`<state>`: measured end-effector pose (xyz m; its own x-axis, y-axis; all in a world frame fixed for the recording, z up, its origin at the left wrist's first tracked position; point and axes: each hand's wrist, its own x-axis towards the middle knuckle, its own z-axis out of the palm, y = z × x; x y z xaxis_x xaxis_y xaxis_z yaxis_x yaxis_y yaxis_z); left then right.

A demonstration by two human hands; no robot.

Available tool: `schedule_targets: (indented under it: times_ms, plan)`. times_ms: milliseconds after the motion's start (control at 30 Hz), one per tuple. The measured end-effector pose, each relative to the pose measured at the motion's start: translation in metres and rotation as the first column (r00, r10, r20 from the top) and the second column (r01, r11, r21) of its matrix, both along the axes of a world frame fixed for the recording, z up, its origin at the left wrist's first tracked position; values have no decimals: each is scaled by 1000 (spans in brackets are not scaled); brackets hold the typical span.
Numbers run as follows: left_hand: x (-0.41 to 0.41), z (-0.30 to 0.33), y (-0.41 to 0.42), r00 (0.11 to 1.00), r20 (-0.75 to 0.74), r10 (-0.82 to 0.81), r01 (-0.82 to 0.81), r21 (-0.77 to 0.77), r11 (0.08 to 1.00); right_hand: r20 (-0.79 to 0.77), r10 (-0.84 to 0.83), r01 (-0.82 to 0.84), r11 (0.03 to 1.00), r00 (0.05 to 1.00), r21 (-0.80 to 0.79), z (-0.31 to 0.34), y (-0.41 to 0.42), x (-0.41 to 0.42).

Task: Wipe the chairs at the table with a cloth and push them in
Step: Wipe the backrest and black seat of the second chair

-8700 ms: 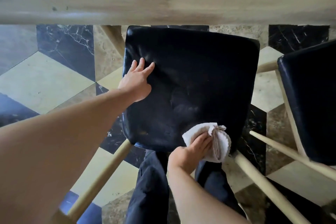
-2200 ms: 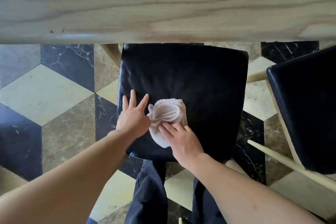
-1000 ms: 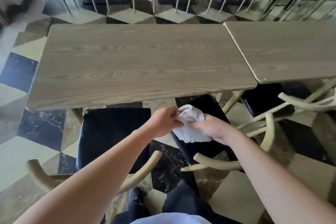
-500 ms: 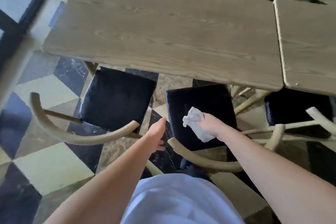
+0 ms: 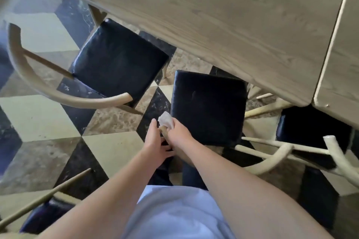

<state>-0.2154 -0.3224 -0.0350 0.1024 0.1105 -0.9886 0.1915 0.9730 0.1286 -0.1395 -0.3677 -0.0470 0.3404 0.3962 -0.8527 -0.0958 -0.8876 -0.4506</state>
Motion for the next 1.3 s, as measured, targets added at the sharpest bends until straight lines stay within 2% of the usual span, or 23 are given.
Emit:
schedule_targets:
  times_ms: [133, 267, 400, 533, 700, 767, 867, 967, 1100, 1133, 1167, 1233, 1300]
  plan:
    - [5, 5, -42, 984, 14, 177, -176, 187, 967, -6, 125, -125, 991, 992, 38, -9, -16, 11]
    - [12, 4, -99, 972, -73, 224, -194, 289, 938, -29, 259, -255, 962, 965, 102, -8, -48, 32]
    - [27, 5, -168, 949, -122, 289, -245, 287, 926, -64, 430, -418, 897, 900, 146, -9, -95, 46]
    - [44, 9, -206, 906, -116, 408, -371, 248, 895, -74, 452, -430, 880, 889, 202, -14, -145, 54]
    - [66, 14, -246, 860, -86, 503, -478, 205, 854, -81, 591, -567, 798, 802, 204, -21, -217, 93]
    - [71, 10, -250, 835, -86, 544, -516, 219, 828, -25, 678, -659, 721, 735, 214, -23, -245, 124]
    - [70, 2, -248, 808, -74, 584, -555, 235, 798, 142, 807, -819, 558, 573, 129, -18, -289, 175]
    - [69, -1, -249, 806, -53, 589, -565, 225, 794, 278, 841, -885, 452, 463, 109, -9, -319, 229]
    - [68, -2, -250, 808, -47, 587, -565, 218, 795, 472, 850, -972, 222, 233, 78, -5, -333, 290]
    - [67, -2, -250, 809, -51, 586, -564, 219, 796, 491, 846, -976, 209, 209, 55, -6, -338, 300]
    - [66, -2, -250, 811, -51, 583, -561, 217, 799, 496, 838, -969, 244, 227, 31, -7, -343, 303]
    - [62, -2, -248, 813, -59, 580, -558, 209, 803, 537, 787, -927, 374, 304, -23, -8, -354, 294]
    - [57, -1, -246, 815, -65, 576, -553, 208, 807, 634, 713, -886, 455, 300, -92, -9, -363, 266]
